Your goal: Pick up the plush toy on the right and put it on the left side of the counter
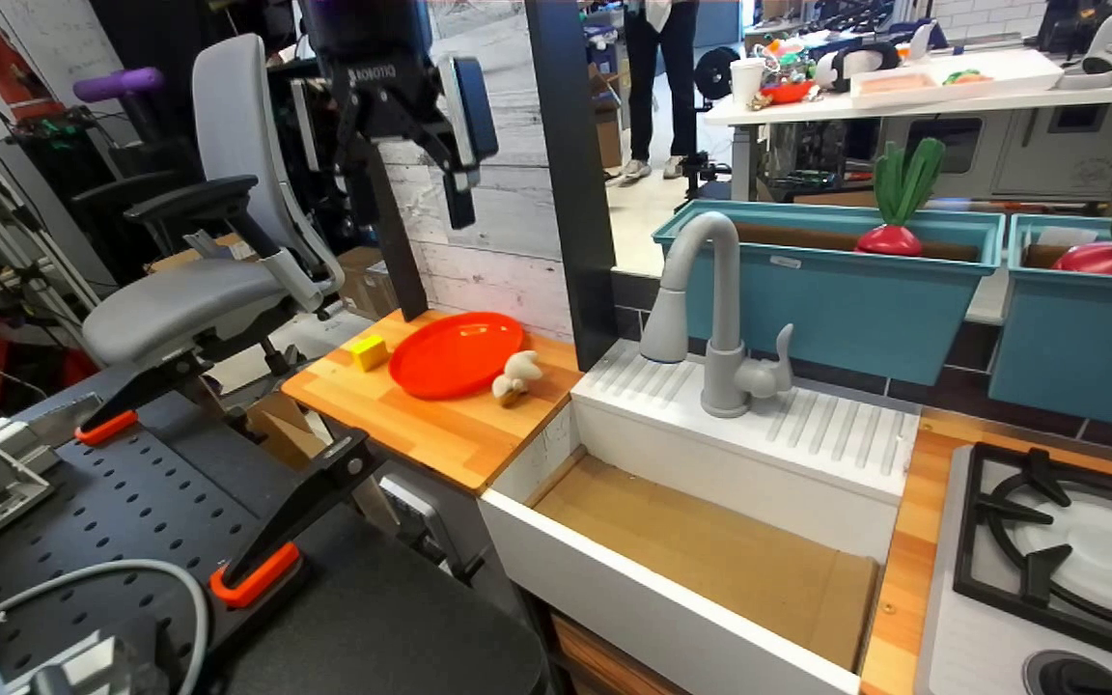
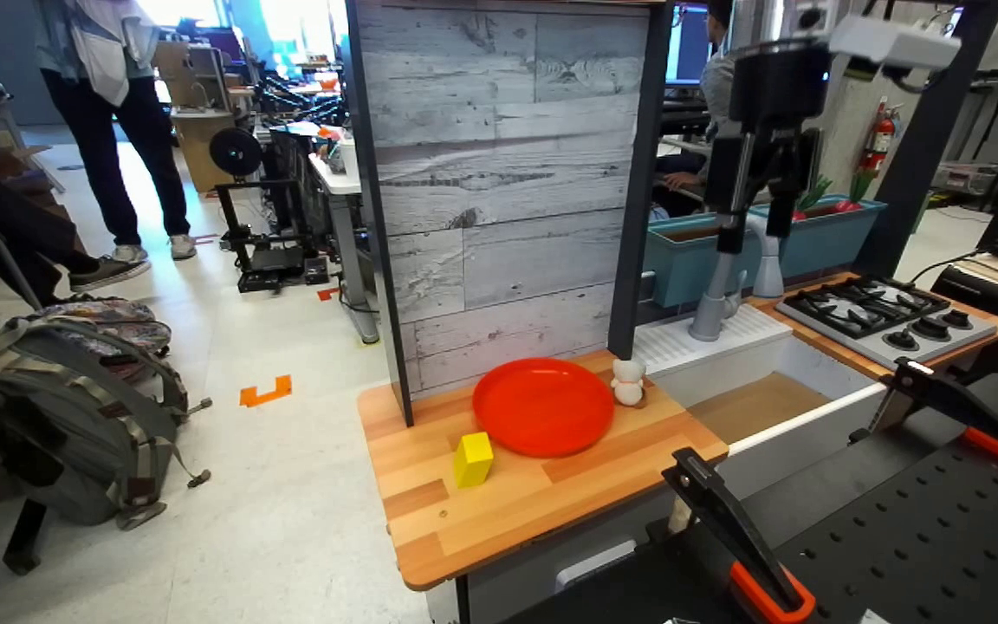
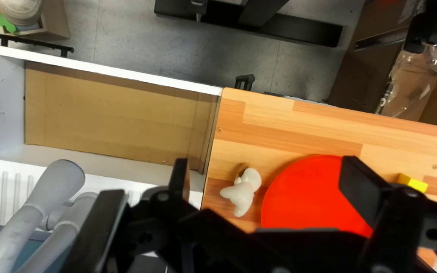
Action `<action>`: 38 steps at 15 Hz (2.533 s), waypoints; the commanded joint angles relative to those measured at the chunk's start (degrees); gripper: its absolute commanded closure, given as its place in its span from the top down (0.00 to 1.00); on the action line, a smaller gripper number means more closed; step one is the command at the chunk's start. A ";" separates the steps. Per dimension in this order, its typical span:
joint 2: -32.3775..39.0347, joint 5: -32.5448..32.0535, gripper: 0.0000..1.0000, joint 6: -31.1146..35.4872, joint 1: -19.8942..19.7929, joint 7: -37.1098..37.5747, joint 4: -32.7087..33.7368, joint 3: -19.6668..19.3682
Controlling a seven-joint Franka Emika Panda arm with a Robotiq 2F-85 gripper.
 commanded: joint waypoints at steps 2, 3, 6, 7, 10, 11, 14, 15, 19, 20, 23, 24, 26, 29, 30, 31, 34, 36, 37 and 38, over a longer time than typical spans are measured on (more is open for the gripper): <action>11.64 1.59 1.00 8.02 -3.94 -0.92 3.82 3.29; 13.94 2.05 1.00 8.92 -4.92 -1.16 4.74 4.04; 19.89 3.50 1.00 12.77 -7.74 -0.17 7.85 5.95; 21.25 4.20 1.00 14.06 -8.55 0.24 8.54 6.62; 25.20 5.18 1.00 17.58 -9.66 1.83 11.28 7.98; 26.32 5.35 1.00 18.26 -9.83 2.22 12.28 8.31; 28.91 4.92 1.00 19.98 -9.30 4.24 14.91 8.53; 29.70 4.85 1.00 20.35 -9.15 4.88 15.73 8.72; 32.48 4.68 1.00 21.17 -8.48 6.89 19.19 9.28; 33.10 4.59 1.00 20.94 -8.27 7.26 20.06 9.31; 35.08 4.39 1.00 19.93 -7.59 8.33 22.77 9.30; 35.60 4.30 1.00 19.73 -7.36 8.66 23.50 9.23; 36.68 4.23 1.00 19.31 -7.04 9.16 24.93 9.13; 38.01 4.28 0.65 18.77 -6.83 9.77 26.68 8.99; 38.31 4.29 0.58 18.60 -6.88 10.01 27.00 8.97; 38.63 4.27 0.50 18.45 -6.87 10.20 27.37 8.92; 39.33 4.23 0.81 18.03 -6.80 10.81 28.21 8.76; 39.70 4.15 0.88 17.37 -6.91 10.76 28.74 8.82; 39.76 4.13 0.95 17.11 -6.99 10.65 28.88 8.85; 39.79 4.16 0.53 16.75 -7.20 10.38 28.99 9.01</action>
